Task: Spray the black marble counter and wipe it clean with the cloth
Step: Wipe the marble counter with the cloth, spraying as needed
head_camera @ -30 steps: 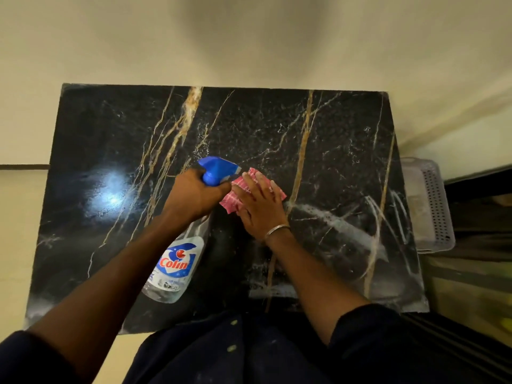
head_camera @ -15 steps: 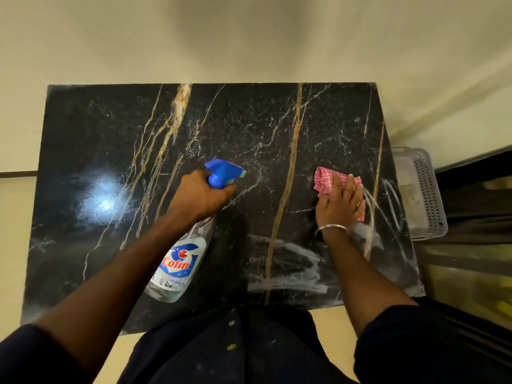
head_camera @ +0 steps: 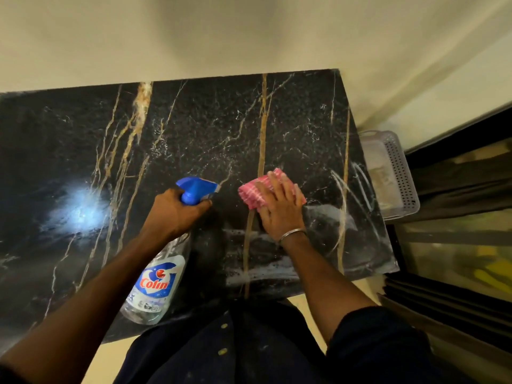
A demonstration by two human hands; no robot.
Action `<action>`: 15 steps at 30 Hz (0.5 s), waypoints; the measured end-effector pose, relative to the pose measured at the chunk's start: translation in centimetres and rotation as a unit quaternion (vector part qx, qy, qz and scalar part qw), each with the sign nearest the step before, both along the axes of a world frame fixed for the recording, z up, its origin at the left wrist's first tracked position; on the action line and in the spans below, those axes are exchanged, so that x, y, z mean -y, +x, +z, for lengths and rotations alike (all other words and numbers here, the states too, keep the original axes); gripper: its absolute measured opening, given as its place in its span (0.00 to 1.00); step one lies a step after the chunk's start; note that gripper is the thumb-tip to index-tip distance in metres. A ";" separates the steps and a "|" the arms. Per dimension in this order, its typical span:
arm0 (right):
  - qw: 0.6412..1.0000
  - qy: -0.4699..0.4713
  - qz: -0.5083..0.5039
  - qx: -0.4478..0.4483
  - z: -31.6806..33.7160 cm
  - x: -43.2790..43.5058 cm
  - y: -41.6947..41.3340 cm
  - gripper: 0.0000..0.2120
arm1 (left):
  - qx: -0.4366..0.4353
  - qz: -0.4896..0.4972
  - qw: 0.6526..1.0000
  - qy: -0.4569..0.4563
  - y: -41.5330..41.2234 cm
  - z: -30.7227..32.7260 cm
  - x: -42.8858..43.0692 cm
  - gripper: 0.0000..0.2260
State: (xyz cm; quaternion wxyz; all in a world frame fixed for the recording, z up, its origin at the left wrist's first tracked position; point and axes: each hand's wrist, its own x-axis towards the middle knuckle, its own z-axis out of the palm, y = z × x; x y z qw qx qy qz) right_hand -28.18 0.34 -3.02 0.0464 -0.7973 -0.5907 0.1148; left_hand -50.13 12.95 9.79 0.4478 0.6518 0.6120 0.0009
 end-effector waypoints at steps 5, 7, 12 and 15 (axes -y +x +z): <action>0.987 -0.006 -0.160 0.019 0.2 2.6 9.5 0.28 | 0.004 -0.007 1.000 0.015 1.8 0.4 0.3 0.16; 0.977 0.003 -0.211 0.018 0.2 2.8 10.9 0.29 | 0.005 -0.003 1.000 0.019 2.5 0.6 0.3 0.15; 0.966 0.009 -0.258 0.006 0.3 1.9 7.5 0.29 | 0.001 0.024 1.000 0.019 3.7 1.0 0.5 0.15; 0.988 0.005 -0.154 -0.001 0.4 2.1 3.3 0.29 | -0.001 0.035 0.999 0.012 4.9 1.2 1.0 0.14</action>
